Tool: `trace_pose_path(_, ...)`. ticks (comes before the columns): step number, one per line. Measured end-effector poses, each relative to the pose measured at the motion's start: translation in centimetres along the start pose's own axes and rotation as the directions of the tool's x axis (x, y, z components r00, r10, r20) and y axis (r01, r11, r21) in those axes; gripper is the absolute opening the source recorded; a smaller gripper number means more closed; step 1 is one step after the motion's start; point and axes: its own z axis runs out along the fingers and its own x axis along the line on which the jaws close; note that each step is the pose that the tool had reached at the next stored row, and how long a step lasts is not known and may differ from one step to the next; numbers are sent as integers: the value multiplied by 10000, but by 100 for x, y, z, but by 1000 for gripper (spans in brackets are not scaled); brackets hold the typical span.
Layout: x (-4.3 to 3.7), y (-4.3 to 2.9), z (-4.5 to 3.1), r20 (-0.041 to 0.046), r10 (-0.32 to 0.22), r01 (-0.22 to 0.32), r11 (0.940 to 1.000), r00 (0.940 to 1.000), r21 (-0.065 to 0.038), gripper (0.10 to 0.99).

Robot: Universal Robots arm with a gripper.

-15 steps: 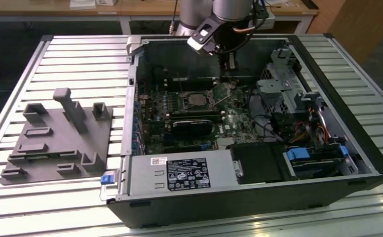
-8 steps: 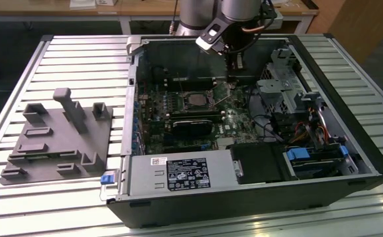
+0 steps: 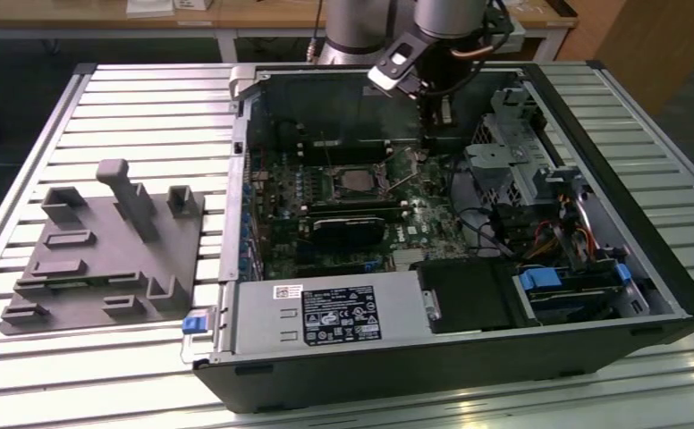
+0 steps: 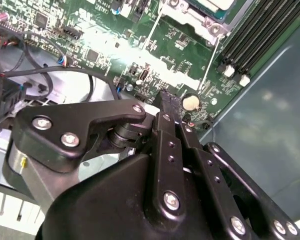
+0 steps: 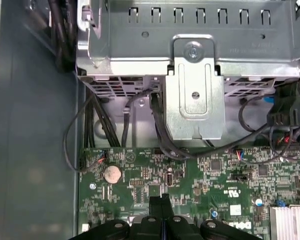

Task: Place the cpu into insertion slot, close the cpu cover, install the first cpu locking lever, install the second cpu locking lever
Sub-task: 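Close the cpu cover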

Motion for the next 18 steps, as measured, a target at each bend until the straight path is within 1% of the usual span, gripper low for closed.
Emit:
trace_pose_path(11,17,25,129,110,-10,9,10000,9999,19,106)
trace_pose_path(18,33,48,181,251,-21,21,10000,9997,28,106)
